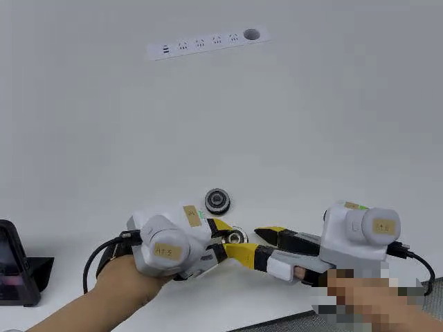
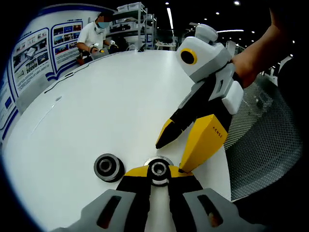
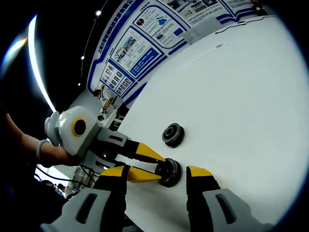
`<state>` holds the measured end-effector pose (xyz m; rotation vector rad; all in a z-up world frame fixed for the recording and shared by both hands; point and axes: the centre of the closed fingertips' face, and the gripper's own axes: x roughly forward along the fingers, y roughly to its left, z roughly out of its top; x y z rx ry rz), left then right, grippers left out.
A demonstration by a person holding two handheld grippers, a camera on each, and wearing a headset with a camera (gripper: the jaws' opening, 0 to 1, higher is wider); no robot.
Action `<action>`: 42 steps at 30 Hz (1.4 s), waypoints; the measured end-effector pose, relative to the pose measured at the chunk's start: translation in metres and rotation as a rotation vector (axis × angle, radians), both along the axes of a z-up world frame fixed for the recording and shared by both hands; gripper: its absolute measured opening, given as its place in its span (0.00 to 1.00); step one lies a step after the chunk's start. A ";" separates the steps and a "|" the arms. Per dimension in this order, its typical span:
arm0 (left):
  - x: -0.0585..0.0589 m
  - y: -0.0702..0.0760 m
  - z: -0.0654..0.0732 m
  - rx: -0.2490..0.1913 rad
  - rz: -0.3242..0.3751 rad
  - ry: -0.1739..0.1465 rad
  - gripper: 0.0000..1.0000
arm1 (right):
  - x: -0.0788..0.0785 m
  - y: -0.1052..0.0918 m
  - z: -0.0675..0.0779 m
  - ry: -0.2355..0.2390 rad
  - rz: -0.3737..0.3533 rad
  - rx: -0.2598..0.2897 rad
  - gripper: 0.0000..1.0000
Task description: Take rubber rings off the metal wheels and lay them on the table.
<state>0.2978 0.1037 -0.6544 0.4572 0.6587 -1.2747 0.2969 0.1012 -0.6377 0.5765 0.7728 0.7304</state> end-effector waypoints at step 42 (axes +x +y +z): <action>0.000 -0.001 0.000 -0.015 0.028 0.001 0.13 | 0.006 0.012 -0.005 0.072 0.014 0.070 0.48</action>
